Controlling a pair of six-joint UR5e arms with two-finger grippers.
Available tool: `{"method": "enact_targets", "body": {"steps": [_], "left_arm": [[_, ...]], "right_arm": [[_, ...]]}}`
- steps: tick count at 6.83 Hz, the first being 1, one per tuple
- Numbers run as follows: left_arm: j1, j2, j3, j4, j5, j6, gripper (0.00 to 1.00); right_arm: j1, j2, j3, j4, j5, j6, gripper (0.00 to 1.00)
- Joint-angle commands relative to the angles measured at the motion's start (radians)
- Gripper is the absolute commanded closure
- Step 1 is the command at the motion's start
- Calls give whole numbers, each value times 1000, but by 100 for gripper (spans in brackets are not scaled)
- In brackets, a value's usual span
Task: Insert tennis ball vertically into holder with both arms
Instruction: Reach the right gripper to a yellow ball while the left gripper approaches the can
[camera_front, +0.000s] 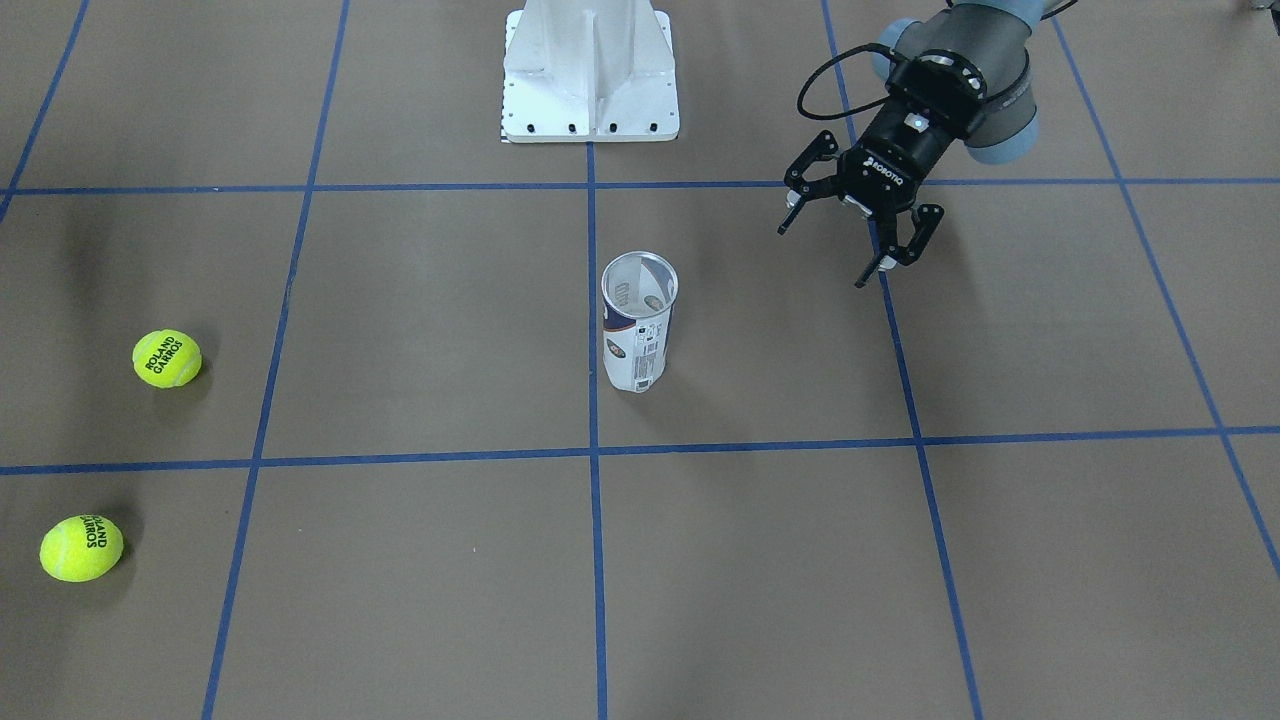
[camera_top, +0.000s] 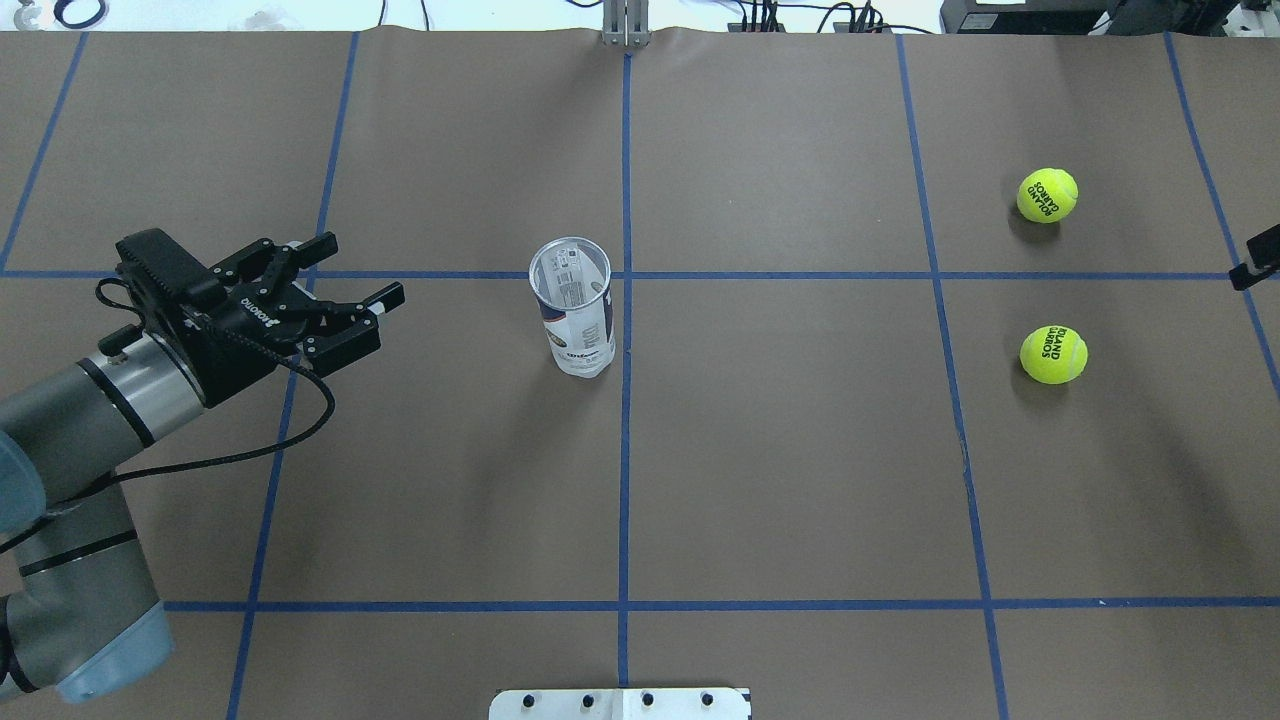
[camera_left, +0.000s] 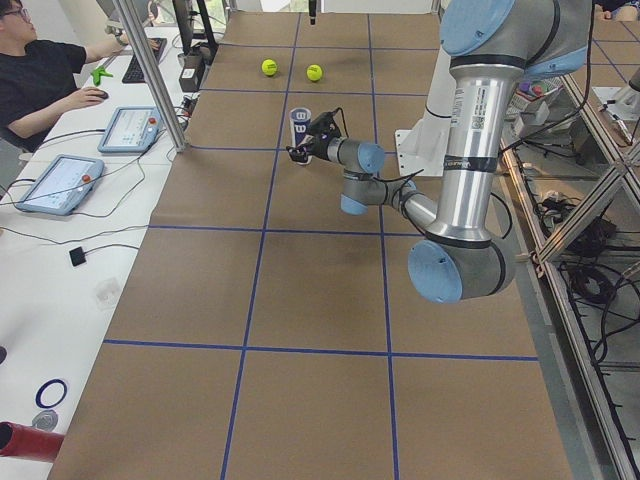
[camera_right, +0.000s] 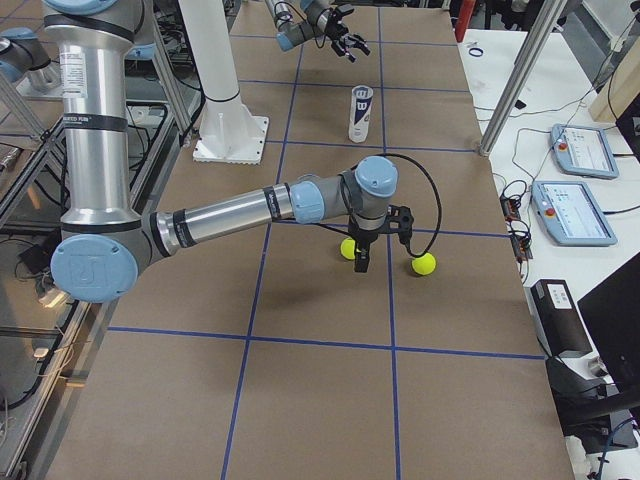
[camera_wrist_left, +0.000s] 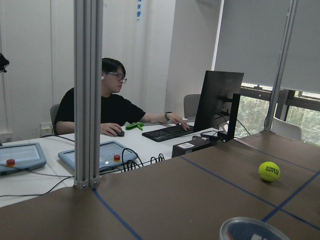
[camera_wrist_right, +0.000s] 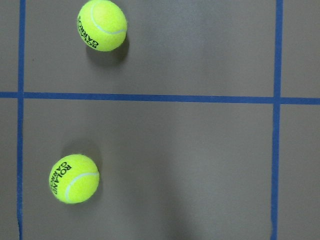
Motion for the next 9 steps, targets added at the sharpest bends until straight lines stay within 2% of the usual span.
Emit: {"method": "enact_targets", "body": {"steps": [1,4,5,9], "left_arm": [[8,24,3,144,-88,-101,1],[15,-16,12,159,-89,-137,1],[17,-15,14,159,-89,-137,1],[17,-15,18,159,-89,-137,1]], "right_arm": [[-181,-1,-14,235,-123,274,0],[-278,14,-95,313,-210,315,0],[-312,35,-138,352,-210,315,0],[-352,78,-200,364,-212,304,0]]}}
